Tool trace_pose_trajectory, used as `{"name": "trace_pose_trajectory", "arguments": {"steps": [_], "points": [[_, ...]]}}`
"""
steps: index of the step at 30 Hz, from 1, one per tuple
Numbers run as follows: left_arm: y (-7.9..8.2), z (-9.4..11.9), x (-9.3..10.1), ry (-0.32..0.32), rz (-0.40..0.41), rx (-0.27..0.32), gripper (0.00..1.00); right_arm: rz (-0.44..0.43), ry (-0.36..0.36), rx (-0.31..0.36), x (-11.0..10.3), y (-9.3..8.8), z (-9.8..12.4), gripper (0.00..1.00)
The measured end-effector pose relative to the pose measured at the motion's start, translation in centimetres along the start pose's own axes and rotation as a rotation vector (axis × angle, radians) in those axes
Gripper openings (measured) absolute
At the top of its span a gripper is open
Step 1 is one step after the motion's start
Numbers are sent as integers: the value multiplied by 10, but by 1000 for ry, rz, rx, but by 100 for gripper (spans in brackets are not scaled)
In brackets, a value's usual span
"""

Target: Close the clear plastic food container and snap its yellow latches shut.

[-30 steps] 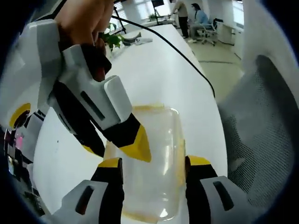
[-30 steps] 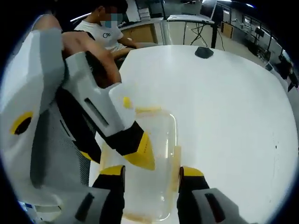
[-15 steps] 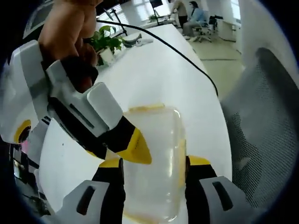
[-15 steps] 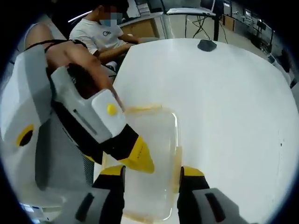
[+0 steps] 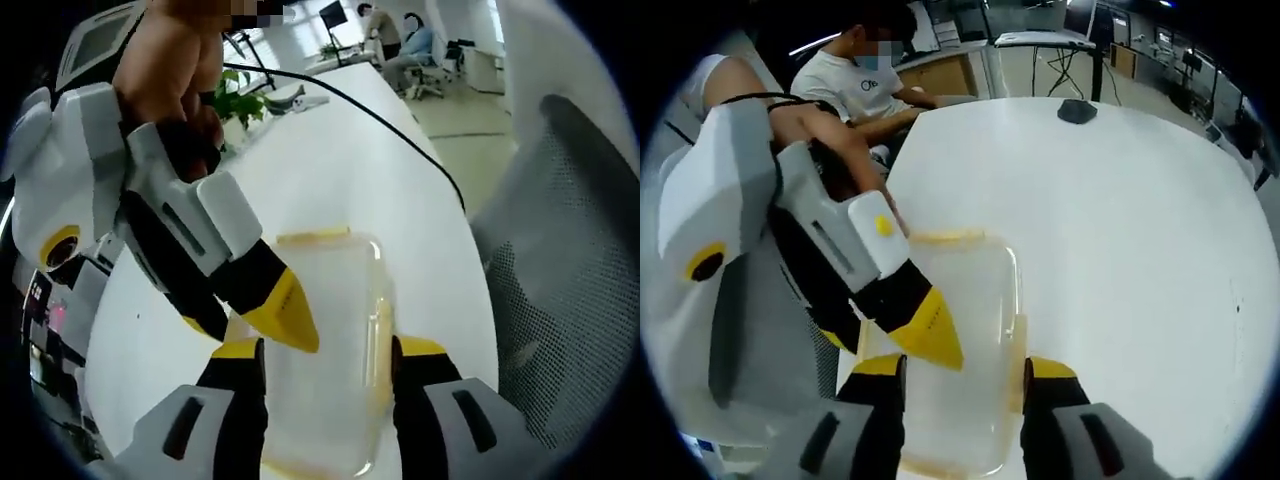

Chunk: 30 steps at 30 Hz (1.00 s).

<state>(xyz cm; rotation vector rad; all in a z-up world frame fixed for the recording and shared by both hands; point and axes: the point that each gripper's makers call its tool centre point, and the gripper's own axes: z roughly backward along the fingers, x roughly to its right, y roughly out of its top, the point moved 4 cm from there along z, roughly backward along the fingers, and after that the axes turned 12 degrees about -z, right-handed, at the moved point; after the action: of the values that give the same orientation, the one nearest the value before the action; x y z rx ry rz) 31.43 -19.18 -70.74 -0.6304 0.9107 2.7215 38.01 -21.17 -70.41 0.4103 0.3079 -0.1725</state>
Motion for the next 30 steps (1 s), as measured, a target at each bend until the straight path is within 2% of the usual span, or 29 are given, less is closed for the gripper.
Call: {"name": "trace_pose_trajectory", "arguments": {"steps": [4,7,12,14,16,18,20,22,28,30], "points": [[4,1,-2,-11,114,46,48,3,-27,12,-2,0,2,44],[1,2,-4,-14,96,48,49,-2,-39,37,-2,-1,3,44],[1,5,-10,-22,177,72,52,53,-98,86,-4,-1,8,39],[2,7,-13,-18,189,70,52,58,-112,130,-5,0,14,36],[3,11,-14,-28,201,82,51,38,-92,169,-10,-1,18,33],[3,14,-17,-28,202,88,52,41,-100,189,-12,-5,20,35],[0,17,-19,-44,229,92,53,35,-121,215,-13,-8,23,38],[-5,20,-23,-53,299,90,52,17,-116,258,-17,-8,25,36],[-11,29,-29,-64,264,93,55,0,-143,289,-25,-20,29,42],[-10,32,-29,-84,228,104,52,-10,-143,298,-28,-24,28,44]]}}
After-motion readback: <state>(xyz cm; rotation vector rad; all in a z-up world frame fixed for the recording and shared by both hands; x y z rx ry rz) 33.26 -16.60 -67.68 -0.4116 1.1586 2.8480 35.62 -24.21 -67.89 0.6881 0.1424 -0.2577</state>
